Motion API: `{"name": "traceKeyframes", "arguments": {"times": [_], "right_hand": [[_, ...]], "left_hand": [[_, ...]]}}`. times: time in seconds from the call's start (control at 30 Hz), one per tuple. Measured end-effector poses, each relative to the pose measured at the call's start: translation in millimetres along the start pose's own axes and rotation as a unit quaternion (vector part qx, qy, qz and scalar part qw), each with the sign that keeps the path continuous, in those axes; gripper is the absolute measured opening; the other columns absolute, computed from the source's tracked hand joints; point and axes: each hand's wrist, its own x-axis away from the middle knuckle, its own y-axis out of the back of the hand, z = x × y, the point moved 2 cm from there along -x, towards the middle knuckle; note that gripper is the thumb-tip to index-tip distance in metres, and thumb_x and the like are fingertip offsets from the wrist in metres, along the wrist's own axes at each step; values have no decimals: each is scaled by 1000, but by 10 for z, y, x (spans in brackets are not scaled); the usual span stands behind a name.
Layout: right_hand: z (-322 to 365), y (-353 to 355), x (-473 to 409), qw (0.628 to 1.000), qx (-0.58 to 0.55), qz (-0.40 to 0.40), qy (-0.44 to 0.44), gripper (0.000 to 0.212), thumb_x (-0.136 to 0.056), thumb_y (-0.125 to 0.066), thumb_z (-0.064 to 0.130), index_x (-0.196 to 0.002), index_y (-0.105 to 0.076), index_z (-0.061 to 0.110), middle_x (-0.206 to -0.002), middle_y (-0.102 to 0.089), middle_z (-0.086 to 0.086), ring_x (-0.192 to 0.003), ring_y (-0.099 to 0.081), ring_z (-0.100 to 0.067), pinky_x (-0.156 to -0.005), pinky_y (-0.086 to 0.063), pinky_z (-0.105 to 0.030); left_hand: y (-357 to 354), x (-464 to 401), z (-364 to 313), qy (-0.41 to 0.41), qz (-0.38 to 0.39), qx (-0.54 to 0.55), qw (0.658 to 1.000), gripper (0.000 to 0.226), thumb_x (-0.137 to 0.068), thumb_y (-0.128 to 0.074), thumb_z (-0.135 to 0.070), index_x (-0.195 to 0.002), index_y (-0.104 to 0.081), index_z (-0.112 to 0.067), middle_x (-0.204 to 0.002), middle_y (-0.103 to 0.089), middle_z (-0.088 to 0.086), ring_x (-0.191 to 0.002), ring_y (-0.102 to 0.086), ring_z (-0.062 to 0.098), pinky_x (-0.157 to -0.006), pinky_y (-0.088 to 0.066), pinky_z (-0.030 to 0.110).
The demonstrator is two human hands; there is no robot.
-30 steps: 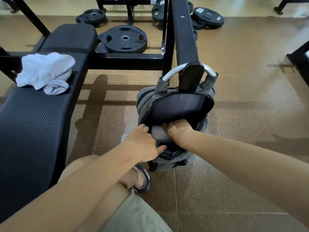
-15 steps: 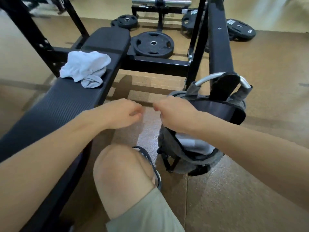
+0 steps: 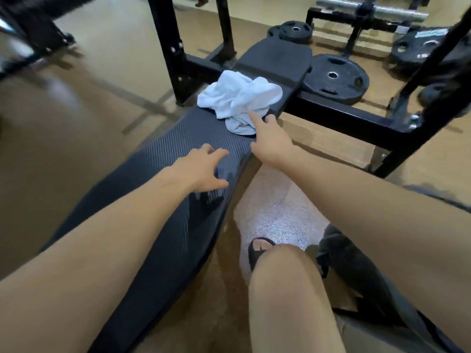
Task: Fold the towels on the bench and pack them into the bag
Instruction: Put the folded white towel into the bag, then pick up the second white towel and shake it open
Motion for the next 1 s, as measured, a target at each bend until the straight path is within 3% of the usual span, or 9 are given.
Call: {"name": "traceKeyframes", "arguments": {"times": [0.1, 0.27, 0.4, 0.53, 0.63, 0.73, 0.87, 0.93, 1.0], "right_hand": [[38, -36, -425, 997, 43, -63, 2, 75, -92, -53, 5, -158, -22, 22, -152, -29, -20, -112, -57, -43, -75, -46, -41], [24, 15, -1038, 975, 162, -152, 8, 77, -88, -63, 5, -155, -27, 18, -160, -24, -13, -112, -58, -36, -71, -47, -42], [41, -39, -1207, 972, 197, -129, 25, 44, -88, -59, 1, -130, -48, 3, -134, -47, -17, -107, -59, -38, -70, -39, -41], [254, 40, -983, 966, 147, -204, 58, 35, -90, -53, 2, -125, -50, 2, -122, -51, -18, -95, -57, -37, -64, -36, -42], [571, 212, -611, 940, 83, -310, 114, 28, -90, -49, 9, -117, -57, 3, -111, -56, -14, -80, -54, -33, -55, -38, -38], [938, 470, -153, 914, -9, -356, 194, 24, -90, -46, 9, -108, -61, 2, -103, -60, -14, -72, -51, -27, -54, -40, -37], [1422, 689, 460, 862, -23, -395, 316, 14, -82, -54, -1, -92, -63, -4, -86, -62, -15, -63, -54, -30, -53, -39, -35], [1619, 736, 703, 860, -64, -377, 340, 21, -84, -47, 7, -95, -63, -3, -89, -61, -16, -63, -52, -31, -48, -38, -35], [1759, 778, 916, 860, -73, -360, 354, 25, -84, -44, 11, -96, -63, -1, -92, -61, -16, -63, -49, -27, -48, -36, -31]], "left_hand": [[-188, -128, 237, 17, 40, -2, 999, 92, -82, -70, -65, -156, -24, -35, -158, -25, 7, -140, -35, 35, -106, -45, 55], [-381, -153, 421, 3, -16, -9, 1000, 89, -77, -68, -73, -151, -30, -43, -152, -27, -6, -140, -32, 24, -91, -51, 50], [-421, -187, 451, 4, -25, -9, 1000, 88, -77, -67, -74, -151, -28, -44, -153, -28, -7, -140, -32, 23, -91, -50, 49], [-427, -147, 440, 3, -18, -10, 1000, 89, -82, -64, -71, -156, -24, -41, -160, -23, -4, -145, -28, 24, -99, -48, 50], [-444, 23, 476, 8, -15, 87, 996, 91, -86, -66, -65, -159, -23, -32, -164, -22, -1, -148, -28, 25, -110, -43, 51], [-285, 355, 544, 25, -133, 244, 960, 94, -83, -74, -58, -157, -30, -21, -156, -36, 2, -140, -42, 23, -113, -40, 44], [195, 881, 534, 25, -266, 401, 876, 97, -69, -83, -57, -146, -34, -24, -142, -47, -6, -127, -52, 12, -102, -48, 37], [408, 1100, 447, -6, -296, 411, 862, 84, -75, -79, -52, -143, -36, -26, -136, -51, -8, -121, -56, 9, -96, -53, 37], [541, 1286, 391, -1, -342, 369, 864, 55, -91, -65, -41, -140, -45, -28, -127, -60, -9, -113, -61, 11, -93, -55, 40]]}}
